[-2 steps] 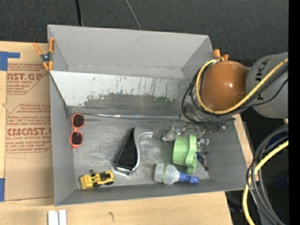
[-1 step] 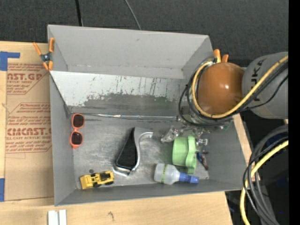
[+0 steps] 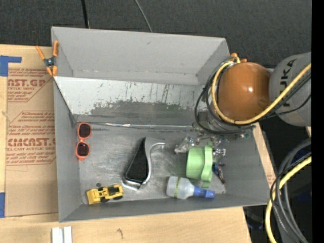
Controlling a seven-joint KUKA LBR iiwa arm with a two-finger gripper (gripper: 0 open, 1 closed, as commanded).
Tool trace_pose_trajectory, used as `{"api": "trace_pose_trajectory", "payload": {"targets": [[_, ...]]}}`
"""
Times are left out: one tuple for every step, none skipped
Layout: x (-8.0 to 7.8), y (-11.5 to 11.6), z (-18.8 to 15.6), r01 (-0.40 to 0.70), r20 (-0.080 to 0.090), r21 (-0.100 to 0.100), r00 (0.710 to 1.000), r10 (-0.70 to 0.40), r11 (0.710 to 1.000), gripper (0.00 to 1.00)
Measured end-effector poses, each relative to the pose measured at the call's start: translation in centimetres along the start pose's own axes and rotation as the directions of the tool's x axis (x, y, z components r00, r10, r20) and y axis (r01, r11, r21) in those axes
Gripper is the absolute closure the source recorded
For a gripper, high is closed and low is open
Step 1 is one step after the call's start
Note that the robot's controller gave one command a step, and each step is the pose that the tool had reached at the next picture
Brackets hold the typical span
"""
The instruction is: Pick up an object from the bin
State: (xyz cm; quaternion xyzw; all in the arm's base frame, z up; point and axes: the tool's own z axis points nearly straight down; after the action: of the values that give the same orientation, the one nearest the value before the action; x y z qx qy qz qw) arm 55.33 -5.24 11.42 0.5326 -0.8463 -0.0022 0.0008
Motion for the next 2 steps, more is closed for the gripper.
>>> {"api": "trace_pose_trajectory", "payload": {"targets": [[2.0,-2.1,-1.9,-0.003,0.006,0.017,1.000,0.003,1.000,1.00],[-1.7,-1.9,1.2,0.052,0.006,0.018,0.999,-0.052,0.998,1.00]]}}
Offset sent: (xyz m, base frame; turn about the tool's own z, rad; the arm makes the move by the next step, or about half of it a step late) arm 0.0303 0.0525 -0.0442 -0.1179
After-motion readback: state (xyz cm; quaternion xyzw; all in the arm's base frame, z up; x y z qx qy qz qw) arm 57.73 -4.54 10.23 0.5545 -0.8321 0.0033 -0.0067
